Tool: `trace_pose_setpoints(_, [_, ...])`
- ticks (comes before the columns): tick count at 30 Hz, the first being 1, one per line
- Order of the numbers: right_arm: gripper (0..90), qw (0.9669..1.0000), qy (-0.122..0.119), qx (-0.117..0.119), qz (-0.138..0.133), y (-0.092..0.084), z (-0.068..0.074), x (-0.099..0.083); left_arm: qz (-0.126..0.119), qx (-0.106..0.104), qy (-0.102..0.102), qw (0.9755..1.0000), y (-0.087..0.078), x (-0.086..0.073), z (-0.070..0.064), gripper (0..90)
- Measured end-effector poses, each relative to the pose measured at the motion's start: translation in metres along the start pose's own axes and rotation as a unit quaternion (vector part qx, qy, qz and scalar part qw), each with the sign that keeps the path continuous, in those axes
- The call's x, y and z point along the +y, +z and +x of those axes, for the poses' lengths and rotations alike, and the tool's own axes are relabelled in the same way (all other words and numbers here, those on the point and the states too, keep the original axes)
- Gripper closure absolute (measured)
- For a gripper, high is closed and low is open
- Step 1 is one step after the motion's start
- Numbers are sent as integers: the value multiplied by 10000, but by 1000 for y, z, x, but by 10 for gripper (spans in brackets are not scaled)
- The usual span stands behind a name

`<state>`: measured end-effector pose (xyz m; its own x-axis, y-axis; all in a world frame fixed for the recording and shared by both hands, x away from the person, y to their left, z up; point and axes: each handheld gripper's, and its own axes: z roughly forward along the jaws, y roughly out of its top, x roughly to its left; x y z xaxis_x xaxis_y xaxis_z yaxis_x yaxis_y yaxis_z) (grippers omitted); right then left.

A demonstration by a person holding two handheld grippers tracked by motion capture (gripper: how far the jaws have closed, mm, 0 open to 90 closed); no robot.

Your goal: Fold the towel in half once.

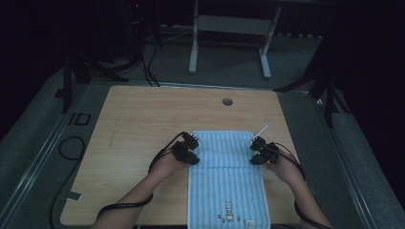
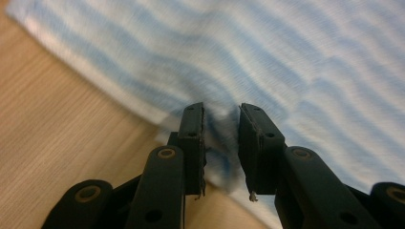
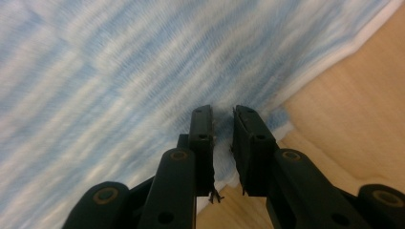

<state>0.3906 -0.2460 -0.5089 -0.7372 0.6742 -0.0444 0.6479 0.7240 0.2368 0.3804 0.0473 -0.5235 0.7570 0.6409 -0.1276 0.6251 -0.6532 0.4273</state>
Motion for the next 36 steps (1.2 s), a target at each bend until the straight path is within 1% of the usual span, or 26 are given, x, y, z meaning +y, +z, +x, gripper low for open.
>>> trace_pose_setpoints(1, [781, 10000, 30, 50, 21, 4, -2, 0, -17, -28, -52, 10000, 1, 0, 3, 710])
trace_pose_setpoints(2, [781, 10000, 30, 50, 21, 4, -2, 0, -17, -28, -52, 10000, 1, 0, 3, 710])
trace_pose_setpoints(3, [782, 9999, 64, 83, -16, 5, -3, 1, -55, -14, -91, 9999, 2, 0, 6, 710])
trace_pose_setpoints(4, [786, 9999, 91, 85, -24, 6, -3, 3, -27, -6, -79, 10000, 2, 0, 7, 710])
trace_pose_setpoints(5, [787, 10000, 54, 70, -34, 7, -3, 5, -5, 31, -42, 10000, 2, 1, 7, 711])
trace_pose_setpoints(7, [787, 10000, 52, 31, -10, 8, -2, 9, 10, 116, -29, 9999, 2, 2, 7, 711])
trace_pose_setpoints(8, [787, 10000, 52, 31, -10, 8, -2, 9, 10, 116, -29, 9999, 2, 2, 7, 710])
trace_pose_setpoints(9, [787, 10000, 44, 14, 8, 8, -2, 11, 25, 178, -43, 9998, 1, 2, 10, 710])
trace_pose_setpoints(11, [787, 10000, 55, 31, -5, 10, -3, 17, 18, 152, -97, 9998, 1, 1, 15, 710])
trace_pose_setpoints(16, [785, 9999, 89, 105, 29, 13, -5, 30, 16, 225, -268, 9994, -1, 3, 29, 711])
trace_pose_setpoints(19, [784, 9999, 79, 106, 94, 15, -7, 40, 54, 307, -308, 9990, -1, 5, 36, 710])
trace_pose_setpoints(20, [784, 9999, 79, 106, 94, 15, -7, 40, 54, 307, -308, 9990, -1, 5, 36, 710])
trace_pose_setpoints(21, [781, 9999, 48, 96, 125, 16, -7, 44, 54, 360, -340, 9988, -2, 6, 39, 710])
trace_pose_setpoints(24, [775, 9998, 58, 117, 181, 18, -9, 57, 74, 381, -448, 9982, -3, 8, 48, 710])
trace_pose_setpoints(28, [774, 9997, 96, 144, 198, 21, -8, 66, 78, 417, -546, 9976, -5, 6, 58, 710])
trace_pose_setpoints(30, [774, 9997, 77, 130, 212, 22, -6, 69, 69, 417, -598, 9973, -5, 5, 60, 710])
trace_pose_setpoints(32, [771, 9996, 81, 114, 243, 22, -5, 72, 84, 417, -555, 9976, -6, 4, 60, 710])
trace_pose_setpoints(33, [765, 9996, 69, 115, 232, 22, -5, 72, 104, 407, -567, 9975, -6, 4, 60, 709])
trace_pose_setpoints(34, [756, 9996, 76, 117, 243, 22, -4, 73, 125, 346, -579, 9976, -7, 4, 60, 709])
trace_pose_setpoints(36, [729, 9996, -23, 136, 238, 18, -4, 73, 145, 329, -562, 9978, -10, 4, 59, 707])
